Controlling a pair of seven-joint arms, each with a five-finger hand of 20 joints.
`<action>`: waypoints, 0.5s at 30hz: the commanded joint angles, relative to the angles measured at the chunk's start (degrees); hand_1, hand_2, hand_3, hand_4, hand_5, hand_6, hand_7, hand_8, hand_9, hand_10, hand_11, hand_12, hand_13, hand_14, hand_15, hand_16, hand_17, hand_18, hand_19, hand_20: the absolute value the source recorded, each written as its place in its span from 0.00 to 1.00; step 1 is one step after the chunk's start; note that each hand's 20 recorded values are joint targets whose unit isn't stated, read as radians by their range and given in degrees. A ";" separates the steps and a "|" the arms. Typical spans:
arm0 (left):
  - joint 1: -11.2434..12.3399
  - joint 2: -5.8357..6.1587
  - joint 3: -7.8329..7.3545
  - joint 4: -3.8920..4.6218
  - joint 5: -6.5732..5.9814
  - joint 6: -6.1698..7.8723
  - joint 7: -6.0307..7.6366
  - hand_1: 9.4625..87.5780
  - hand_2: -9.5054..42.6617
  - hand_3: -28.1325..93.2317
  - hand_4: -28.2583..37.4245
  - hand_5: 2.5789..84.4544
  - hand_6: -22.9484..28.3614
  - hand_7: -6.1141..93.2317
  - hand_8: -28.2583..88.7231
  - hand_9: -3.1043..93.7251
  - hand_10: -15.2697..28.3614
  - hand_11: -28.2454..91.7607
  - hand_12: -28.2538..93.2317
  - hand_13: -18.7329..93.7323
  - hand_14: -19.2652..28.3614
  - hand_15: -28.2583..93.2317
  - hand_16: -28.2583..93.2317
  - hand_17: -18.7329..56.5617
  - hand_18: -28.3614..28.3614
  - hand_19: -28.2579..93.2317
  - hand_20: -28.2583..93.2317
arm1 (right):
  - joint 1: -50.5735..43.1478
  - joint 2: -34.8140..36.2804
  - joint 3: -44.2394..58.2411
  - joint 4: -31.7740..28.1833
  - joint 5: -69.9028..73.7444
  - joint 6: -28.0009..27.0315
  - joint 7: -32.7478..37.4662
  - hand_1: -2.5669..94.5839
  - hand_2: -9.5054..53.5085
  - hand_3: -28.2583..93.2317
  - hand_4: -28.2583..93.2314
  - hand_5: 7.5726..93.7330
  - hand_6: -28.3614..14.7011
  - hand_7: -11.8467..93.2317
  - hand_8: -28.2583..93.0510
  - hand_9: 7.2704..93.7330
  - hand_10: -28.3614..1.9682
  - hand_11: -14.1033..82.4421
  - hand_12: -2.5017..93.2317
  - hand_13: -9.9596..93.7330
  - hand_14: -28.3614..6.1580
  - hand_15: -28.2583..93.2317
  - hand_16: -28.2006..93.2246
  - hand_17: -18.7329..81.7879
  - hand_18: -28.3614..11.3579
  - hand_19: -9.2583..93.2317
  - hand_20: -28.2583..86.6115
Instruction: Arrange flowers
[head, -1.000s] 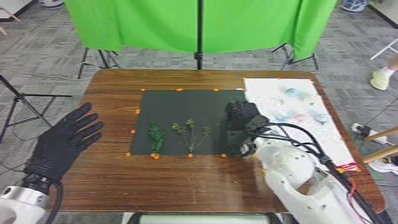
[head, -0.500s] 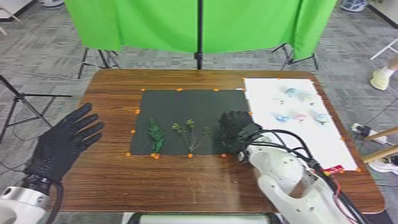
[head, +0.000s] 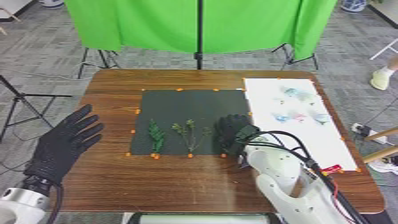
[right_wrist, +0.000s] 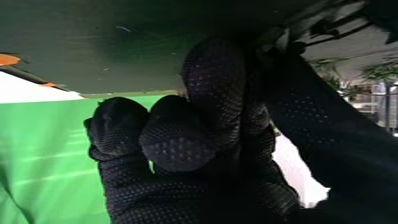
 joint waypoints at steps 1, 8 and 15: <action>1.16 -0.02 0.10 0.16 -0.17 0.04 0.25 0.19 0.13 0.81 0.01 0.28 0.48 0.27 0.14 0.26 0.58 0.40 0.36 0.31 0.68 0.47 0.23 0.09 0.83 0.55 0.29 | -0.97 -1.00 1.30 -0.76 1.64 0.02 1.04 0.36 0.00 0.97 0.05 0.63 0.49 0.84 0.25 0.93 0.70 0.63 0.36 0.87 0.69 0.87 0.52 0.62 0.19 1.00 0.68; 0.78 0.00 0.27 0.28 -0.11 -0.10 -0.09 0.19 0.13 0.81 0.01 0.28 0.48 0.27 0.14 0.26 0.58 0.40 0.36 0.31 0.68 0.47 0.23 0.09 0.83 0.55 0.29 | -0.05 -1.91 0.64 -0.46 3.33 0.83 5.17 0.31 0.02 0.96 0.04 0.65 0.52 0.82 0.25 0.93 0.70 0.63 0.35 0.87 0.68 0.87 0.52 0.62 0.18 1.00 0.68; 0.51 0.04 0.25 0.37 -0.10 -0.16 -0.40 0.19 0.13 0.81 0.01 0.28 0.48 0.27 0.14 0.26 0.58 0.40 0.36 0.31 0.68 0.47 0.23 0.09 0.83 0.55 0.29 | 0.02 -2.47 1.37 -1.08 4.17 1.78 7.89 0.25 0.03 0.92 0.02 0.68 0.54 0.85 0.01 0.96 0.69 0.61 0.35 0.89 0.69 0.87 0.51 0.64 0.17 1.00 0.70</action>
